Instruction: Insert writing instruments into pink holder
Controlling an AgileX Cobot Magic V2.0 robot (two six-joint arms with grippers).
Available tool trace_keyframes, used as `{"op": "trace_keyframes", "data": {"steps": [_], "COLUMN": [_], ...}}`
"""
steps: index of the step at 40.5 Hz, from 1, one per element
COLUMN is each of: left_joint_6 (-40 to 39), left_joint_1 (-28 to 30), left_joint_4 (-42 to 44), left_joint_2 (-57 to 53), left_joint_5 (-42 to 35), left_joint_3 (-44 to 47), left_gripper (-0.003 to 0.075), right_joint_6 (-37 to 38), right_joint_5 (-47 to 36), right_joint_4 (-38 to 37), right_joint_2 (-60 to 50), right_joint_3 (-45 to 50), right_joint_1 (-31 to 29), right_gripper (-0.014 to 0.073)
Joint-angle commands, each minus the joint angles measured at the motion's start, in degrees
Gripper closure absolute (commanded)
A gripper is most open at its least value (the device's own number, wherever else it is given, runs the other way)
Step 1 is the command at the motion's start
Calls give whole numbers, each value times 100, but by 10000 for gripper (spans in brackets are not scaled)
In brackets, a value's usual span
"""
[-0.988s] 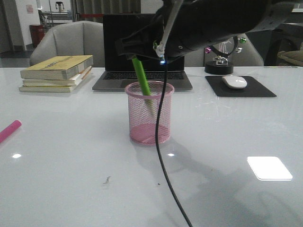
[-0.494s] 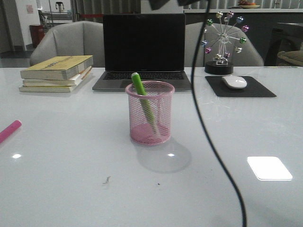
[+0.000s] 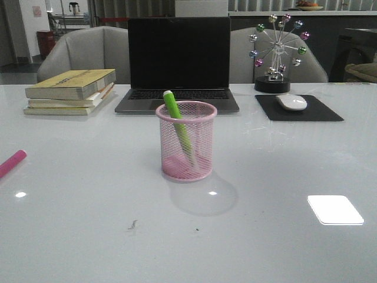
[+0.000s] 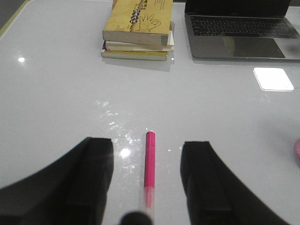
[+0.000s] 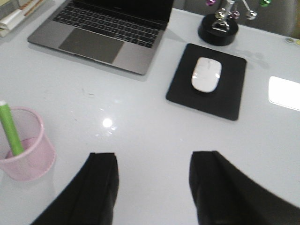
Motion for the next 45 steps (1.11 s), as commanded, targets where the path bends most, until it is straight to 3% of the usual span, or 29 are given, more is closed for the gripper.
{"op": "trace_keyframes", "data": {"steps": [1,11,18,31,45], "left_joint_6": [-55,-55,-55,-55,-55], "left_joint_1": [-35,-35,-35,-35,-35], "left_joint_4": [-59,-50,-48,-48,-48], "left_joint_2": [-20,-20,-20,28,1426], "left_joint_5": [-423,-441,-441,-432,1110], "left_joint_3": [-209,-209,-209,-457,-2301], "left_gripper": [314,314,314,313,313], "right_joint_6": [-65,-59,-48,303,303], "right_joint_5": [-1,218,612,763,960], "right_joint_4": [-198,-230,-224,-224,-224], "right_joint_2": [-538,-1779,-2459,-2780,-2780], "right_joint_3": [120,1389,2029,2319,2319], "right_joint_1": [-294,-900,-974,-974,-974], "right_gripper": [139,139,139,139,139]}}
